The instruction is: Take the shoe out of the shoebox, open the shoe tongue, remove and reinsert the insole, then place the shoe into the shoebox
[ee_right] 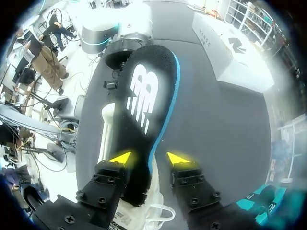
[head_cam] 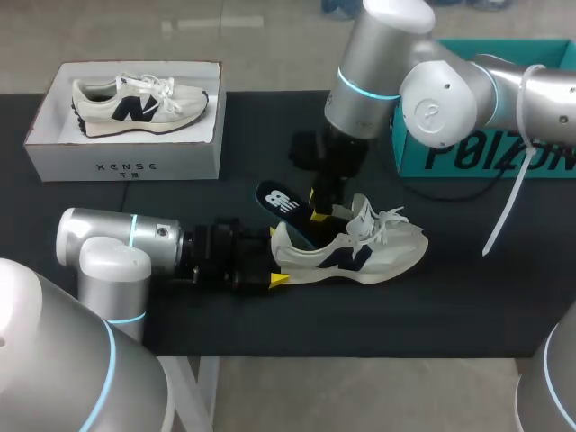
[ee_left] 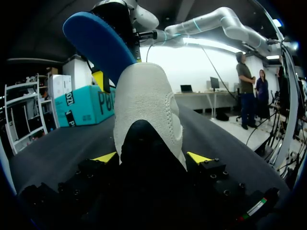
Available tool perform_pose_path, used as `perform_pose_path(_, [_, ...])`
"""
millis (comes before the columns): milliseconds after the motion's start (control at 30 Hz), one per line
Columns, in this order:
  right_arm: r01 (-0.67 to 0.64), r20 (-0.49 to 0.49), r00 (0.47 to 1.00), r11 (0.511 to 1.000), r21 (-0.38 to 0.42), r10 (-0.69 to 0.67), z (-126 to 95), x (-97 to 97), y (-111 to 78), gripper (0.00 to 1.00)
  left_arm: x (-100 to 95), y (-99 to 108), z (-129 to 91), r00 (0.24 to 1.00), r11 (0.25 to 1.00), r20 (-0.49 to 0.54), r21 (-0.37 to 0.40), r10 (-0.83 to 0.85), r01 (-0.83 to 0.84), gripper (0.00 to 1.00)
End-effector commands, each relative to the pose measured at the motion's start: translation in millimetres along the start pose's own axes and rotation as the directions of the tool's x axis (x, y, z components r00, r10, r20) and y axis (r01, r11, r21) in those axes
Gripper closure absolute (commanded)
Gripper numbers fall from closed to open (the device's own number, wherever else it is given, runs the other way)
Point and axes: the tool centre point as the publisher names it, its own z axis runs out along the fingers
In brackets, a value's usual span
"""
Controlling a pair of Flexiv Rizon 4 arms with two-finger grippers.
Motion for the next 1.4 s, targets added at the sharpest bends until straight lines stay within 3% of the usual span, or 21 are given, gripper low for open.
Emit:
perform_pose_path(33, [0.0, 0.002, 1.0, 1.0, -0.023, 0.0, 1.0, 5.4, 0.0, 0.66, 0.6, 2.3, 1.4, 1.0, 1.0, 0.002, -0.001, 0.001, -0.001, 1.0])
perform_pose_path(400, [0.012, -0.013, 1.0, 0.999, -0.042, -0.013, 6.1, 10.0, 14.0, 0.66, 0.6, 2.3, 1.4, 1.0, 1.0, 0.002, -0.001, 0.001, -0.001, 1.0])
perform_pose_path(467, [0.014, -0.014, 1.0, 0.999, -0.042, -0.014, 6.6, 10.2, 15.1, 0.72, 0.6, 2.3, 1.4, 1.0, 1.0, 0.002, -0.001, 0.001, -0.001, 1.0])
perform_pose_path(533, [0.015, -0.015, 1.0, 0.999, -0.043, -0.015, 6.8, 10.4, 15.9, 1.0, 0.6, 2.3, 1.4, 1.0, 1.0, 0.002, -0.001, 0.001, -0.001, 1.0])
perform_pose_path(800, [0.016, 0.004, 1.0, 0.997, -0.071, -0.016, -2.3, 16.5, 16.3, 1.0, 0.6, 2.3, 1.4, 1.0, 1.0, 0.002, -0.001, 0.001, -0.001, 1.0])
perform_pose_path(1000, [0.017, 0.06, 0.998, 0.993, -0.116, -0.01, -25.8, 18.6, 23.1, 1.0, 0.6, 2.3, 1.4, 1.0, 1.0, 0.002, -0.001, 0.001, -0.001, 1.0])
perform_pose_path(1333, [0.009, 0.216, 0.976, 0.975, -0.22, 0.04, -97.0, 8.9, 43.9, 1.0, 0.6, 2.3, 1.4, 1.0, 1.0, 0.002, -0.001, 0.001, -0.001, 1.0])
perform_pose_path(1400, [0.009, 0.216, 0.976, 0.975, -0.22, 0.04, -97.0, 8.9, 43.9, 1.0, 0.6, 2.3, 1.4, 1.0, 1.0, 0.002, -0.001, 0.001, -0.001, 1.0])
